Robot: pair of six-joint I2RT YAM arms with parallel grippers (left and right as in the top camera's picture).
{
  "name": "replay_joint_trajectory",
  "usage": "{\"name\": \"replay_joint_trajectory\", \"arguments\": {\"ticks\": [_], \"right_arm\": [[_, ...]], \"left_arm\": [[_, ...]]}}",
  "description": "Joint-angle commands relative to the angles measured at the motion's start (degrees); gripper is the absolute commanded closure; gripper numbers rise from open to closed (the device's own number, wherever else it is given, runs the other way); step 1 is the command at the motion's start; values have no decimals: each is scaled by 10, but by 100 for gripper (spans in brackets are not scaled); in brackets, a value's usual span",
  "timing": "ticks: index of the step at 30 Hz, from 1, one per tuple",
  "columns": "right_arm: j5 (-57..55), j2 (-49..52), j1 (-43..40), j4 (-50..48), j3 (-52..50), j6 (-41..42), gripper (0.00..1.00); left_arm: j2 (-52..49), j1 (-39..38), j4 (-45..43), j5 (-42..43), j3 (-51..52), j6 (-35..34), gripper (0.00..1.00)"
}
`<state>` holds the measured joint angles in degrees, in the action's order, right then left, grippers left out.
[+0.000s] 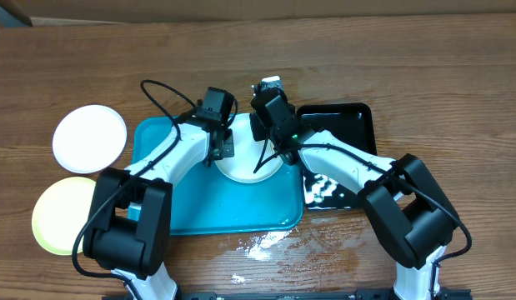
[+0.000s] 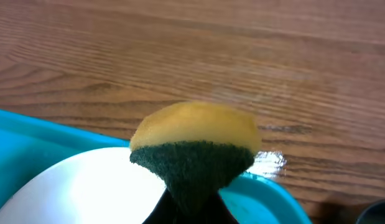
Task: Clean dirty plates on tray and stack at the side
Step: 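Scrub the white plate with the sponge while the left gripper holds it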
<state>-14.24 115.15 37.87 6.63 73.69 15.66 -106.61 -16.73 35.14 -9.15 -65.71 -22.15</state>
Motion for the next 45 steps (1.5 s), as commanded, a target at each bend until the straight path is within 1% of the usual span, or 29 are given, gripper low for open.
{"name": "replay_joint_trajectory", "arguments": {"ticks": [1, 7, 12, 15, 17, 21, 34, 42, 45], "right_arm": [[-18, 10, -1, -10, 14, -9, 96], [-11, 38, 0, -17, 13, -7, 96], [-12, 44, 0, 0, 13, 3, 96], [-11, 44, 0, 29, 13, 32, 96], [-11, 43, 0, 65, 13, 56, 96], [29, 43, 0, 101, 13, 59, 96], [34, 43, 0, 171, 13, 97, 96], [80, 43, 0, 190, 13, 99, 96], [80, 43, 0, 207, 13, 121, 96]], "left_arm": [[0, 8, 3, -9, 8, -2, 96], [0, 8, 3, -9, 8, -2, 96], [0, 8, 3, -9, 8, -2, 96], [0, 8, 3, -9, 8, -2, 96], [0, 8, 4, -19, 8, -19, 96], [0, 10, 2, -22, 8, -37, 96], [0, 11, 4, -37, 8, -51, 96], [0, 19, 4, -37, 8, -51, 96], [0, 19, 4, -37, 8, -51, 96]]}}
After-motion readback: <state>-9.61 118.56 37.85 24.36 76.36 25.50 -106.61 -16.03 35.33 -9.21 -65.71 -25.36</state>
